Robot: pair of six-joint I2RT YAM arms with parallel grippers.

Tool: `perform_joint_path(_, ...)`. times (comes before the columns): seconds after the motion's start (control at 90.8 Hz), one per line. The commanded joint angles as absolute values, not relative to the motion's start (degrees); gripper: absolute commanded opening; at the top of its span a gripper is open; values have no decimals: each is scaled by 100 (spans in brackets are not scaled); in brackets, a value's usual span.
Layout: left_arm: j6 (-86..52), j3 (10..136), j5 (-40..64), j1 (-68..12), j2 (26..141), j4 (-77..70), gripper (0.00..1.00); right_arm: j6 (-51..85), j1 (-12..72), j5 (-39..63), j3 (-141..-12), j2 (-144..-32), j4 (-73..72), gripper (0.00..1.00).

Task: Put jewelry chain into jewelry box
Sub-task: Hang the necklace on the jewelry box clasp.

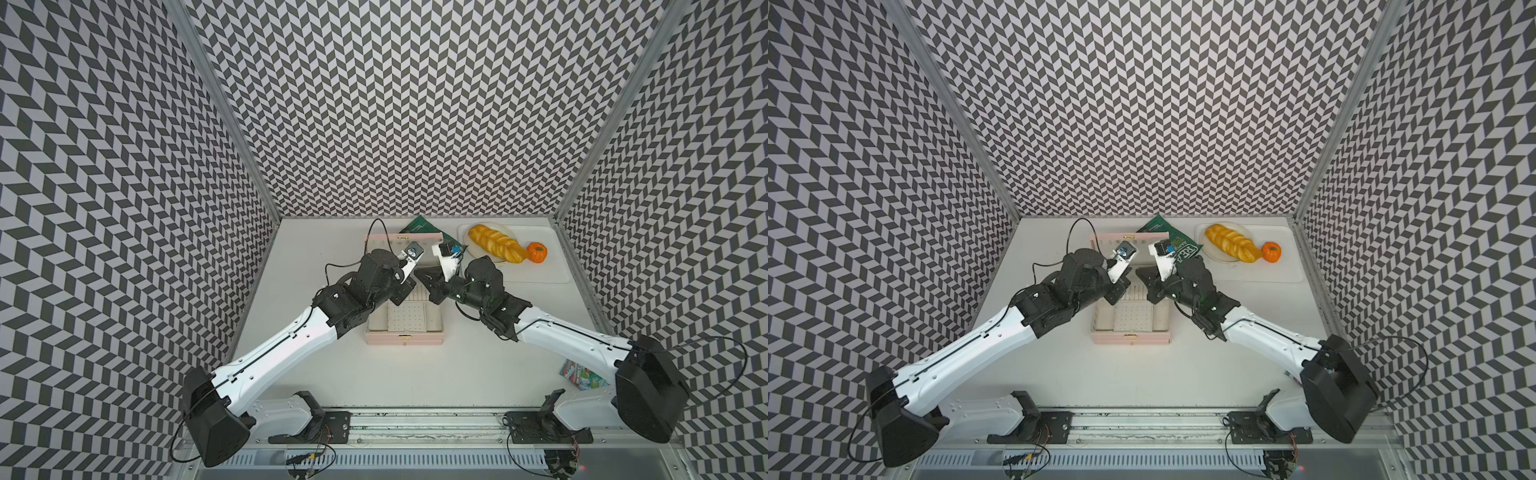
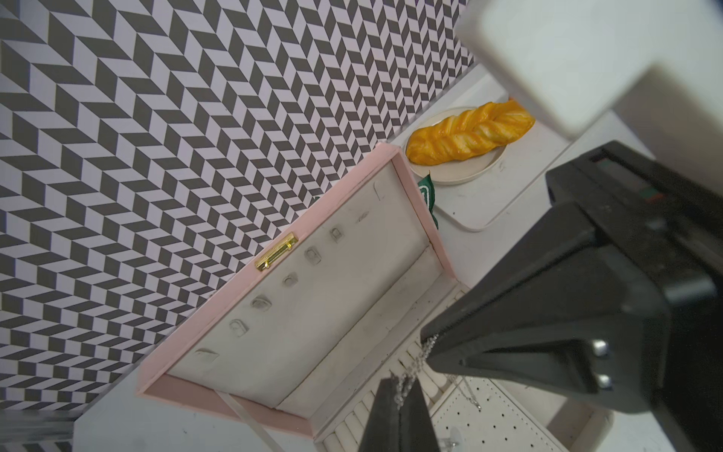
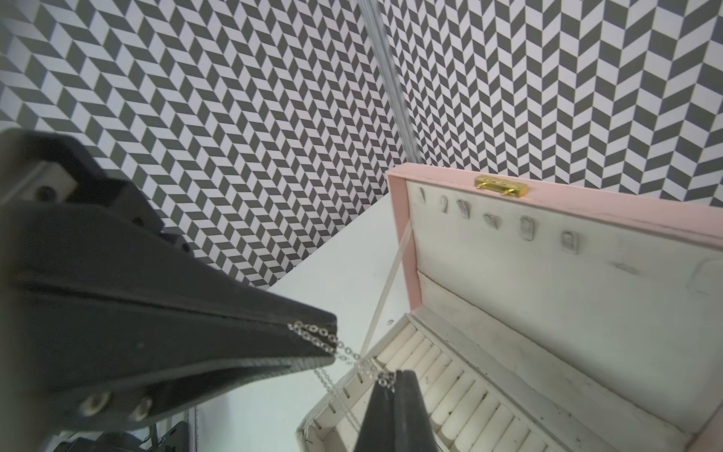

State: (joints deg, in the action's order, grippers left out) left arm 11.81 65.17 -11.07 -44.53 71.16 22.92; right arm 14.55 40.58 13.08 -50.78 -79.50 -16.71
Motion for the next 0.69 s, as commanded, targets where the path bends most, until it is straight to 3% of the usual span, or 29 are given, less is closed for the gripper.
perform_joint_path(0.0, 1050, 6459, -746, -4345, 7259, 1622, 0, 1494, 3929, 1151, -5415, -8090, -1288, 0)
perform_joint_path(0.683, 655, 6771, -509, -3844, 8546, 554, 0, 1635, 3337, 818, -6630, -9336, -332, 0)
